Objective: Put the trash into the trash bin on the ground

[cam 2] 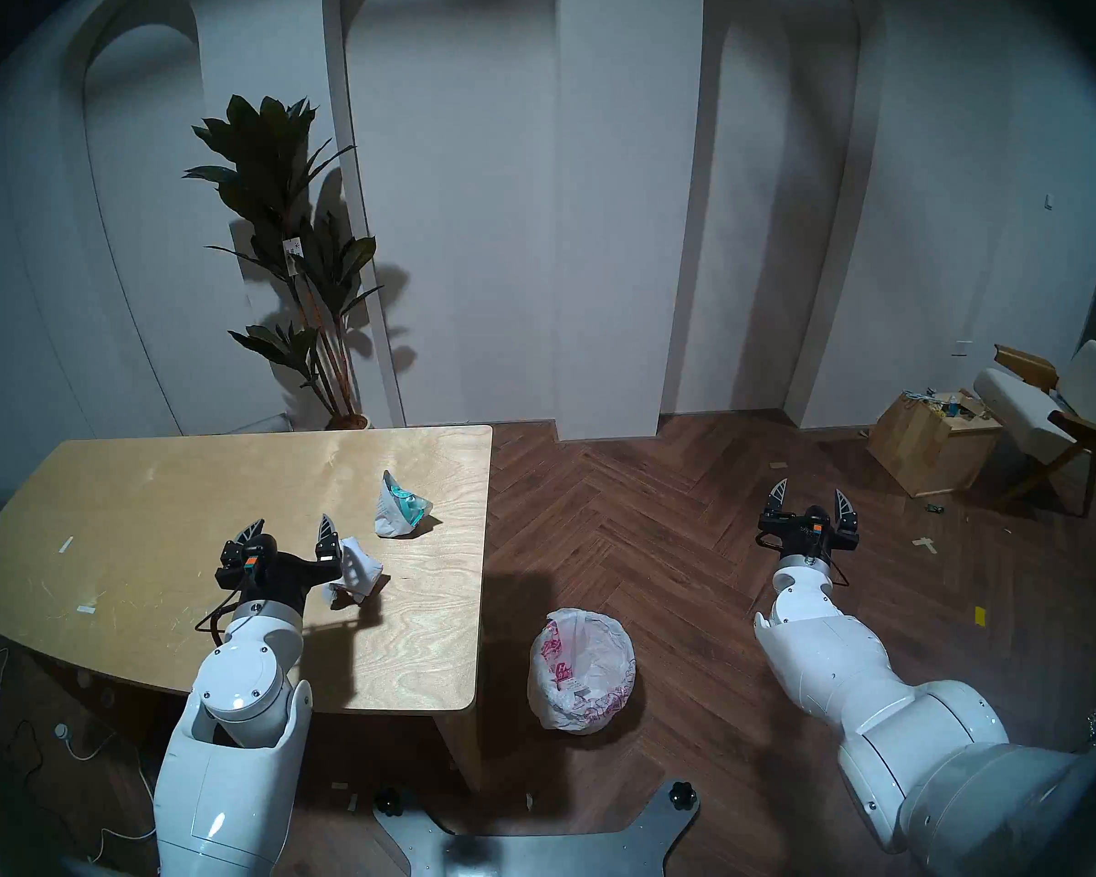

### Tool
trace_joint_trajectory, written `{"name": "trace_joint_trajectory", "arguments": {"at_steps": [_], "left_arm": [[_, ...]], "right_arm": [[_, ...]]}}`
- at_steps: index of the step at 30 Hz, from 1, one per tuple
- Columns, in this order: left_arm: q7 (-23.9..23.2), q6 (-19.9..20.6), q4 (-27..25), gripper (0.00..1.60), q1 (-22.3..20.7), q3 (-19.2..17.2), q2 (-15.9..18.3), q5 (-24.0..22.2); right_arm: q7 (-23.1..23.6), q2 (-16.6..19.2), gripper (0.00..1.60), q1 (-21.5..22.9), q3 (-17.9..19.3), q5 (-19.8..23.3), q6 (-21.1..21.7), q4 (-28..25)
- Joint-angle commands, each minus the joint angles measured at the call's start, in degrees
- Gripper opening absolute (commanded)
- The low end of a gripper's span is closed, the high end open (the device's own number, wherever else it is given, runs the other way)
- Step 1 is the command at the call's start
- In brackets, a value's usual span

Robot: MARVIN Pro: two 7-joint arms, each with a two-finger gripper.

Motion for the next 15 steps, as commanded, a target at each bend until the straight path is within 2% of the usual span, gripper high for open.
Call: {"name": "trace_joint_trajectory", "arguments": {"at_steps": [1,10,15], "left_arm": [[-0.14,1.33,-1.19,1.60,-0.60,-1.03,1.06,0.25],[-1.20,4.74,-2.47,1.60,0.80,-3.18,2.07,0.04],[-2.35,6.49,-4.17,1.60,1.71,-3.07,1.94,-0.25]], "right_arm": [[0.82,1.92,1.60,-1.32,0.51,0.30,-0.53,-4.31],[2.21,3.01,1.60,-4.15,1.07,0.73,-0.18,-8.49],[2.93,3.69,1.60,-5.72,1.34,1.44,0.04,-10.91]]}}
